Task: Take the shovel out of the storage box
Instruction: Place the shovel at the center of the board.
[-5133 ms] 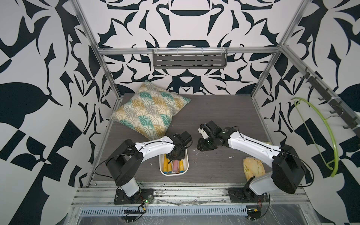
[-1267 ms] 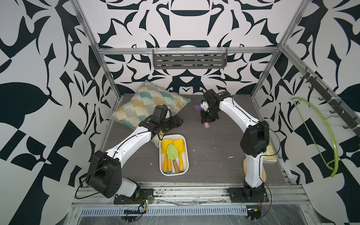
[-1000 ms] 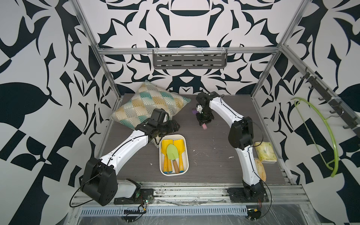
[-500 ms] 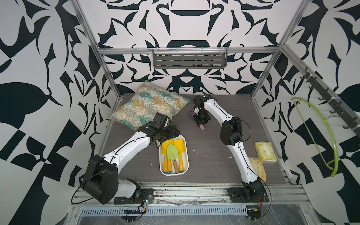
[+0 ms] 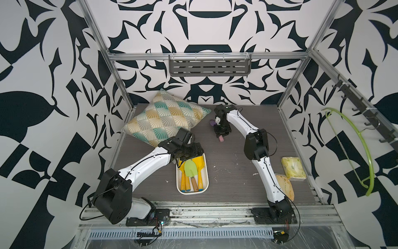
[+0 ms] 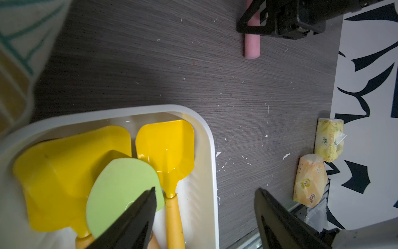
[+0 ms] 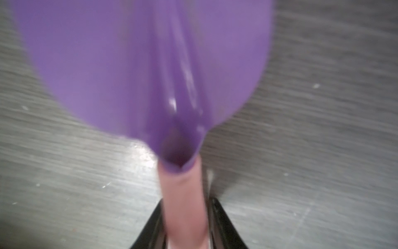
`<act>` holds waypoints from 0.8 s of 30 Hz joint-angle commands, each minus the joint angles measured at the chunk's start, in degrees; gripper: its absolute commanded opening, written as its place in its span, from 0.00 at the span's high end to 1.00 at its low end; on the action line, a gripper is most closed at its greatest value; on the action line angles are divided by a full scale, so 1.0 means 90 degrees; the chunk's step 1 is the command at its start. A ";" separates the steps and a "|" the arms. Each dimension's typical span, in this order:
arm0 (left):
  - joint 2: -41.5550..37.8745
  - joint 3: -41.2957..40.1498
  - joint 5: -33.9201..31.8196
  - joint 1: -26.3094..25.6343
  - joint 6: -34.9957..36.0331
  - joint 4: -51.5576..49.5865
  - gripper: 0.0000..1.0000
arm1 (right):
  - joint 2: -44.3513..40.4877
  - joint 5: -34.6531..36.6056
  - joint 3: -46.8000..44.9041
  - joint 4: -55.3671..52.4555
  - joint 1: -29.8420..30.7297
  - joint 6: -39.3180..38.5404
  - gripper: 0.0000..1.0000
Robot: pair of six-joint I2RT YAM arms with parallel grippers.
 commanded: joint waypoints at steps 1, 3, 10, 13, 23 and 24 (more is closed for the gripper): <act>-0.0117 -0.0312 -0.0069 -0.0034 -0.0141 -0.0130 0.21 | -0.0376 -0.0232 -0.0227 0.0196 -0.0016 0.0188 0.58; -0.0180 -0.0403 -0.0093 -0.0045 -0.0212 -0.0269 0.21 | -0.0560 -0.0389 -0.0575 0.0424 -0.0016 0.0277 0.55; -0.0476 -0.0518 -0.0423 -0.0320 -0.0199 -0.1129 0.22 | -0.1535 -0.0724 -0.1908 0.1138 -0.0036 0.0443 0.53; -0.0615 -0.0631 -0.0445 -0.0482 -0.0338 -0.1292 0.24 | -0.1731 -0.0919 -0.2243 0.1293 -0.0045 0.0446 0.53; -0.0441 -0.0798 -0.0632 -0.1106 -0.0596 -0.1507 0.29 | -0.2225 -0.1371 -0.3143 0.1756 -0.0051 0.0569 0.56; -0.0409 -0.0816 -0.0639 -0.1128 -0.0626 -0.1507 0.30 | -0.2257 -0.1443 -0.3237 0.1836 -0.0046 0.0606 0.56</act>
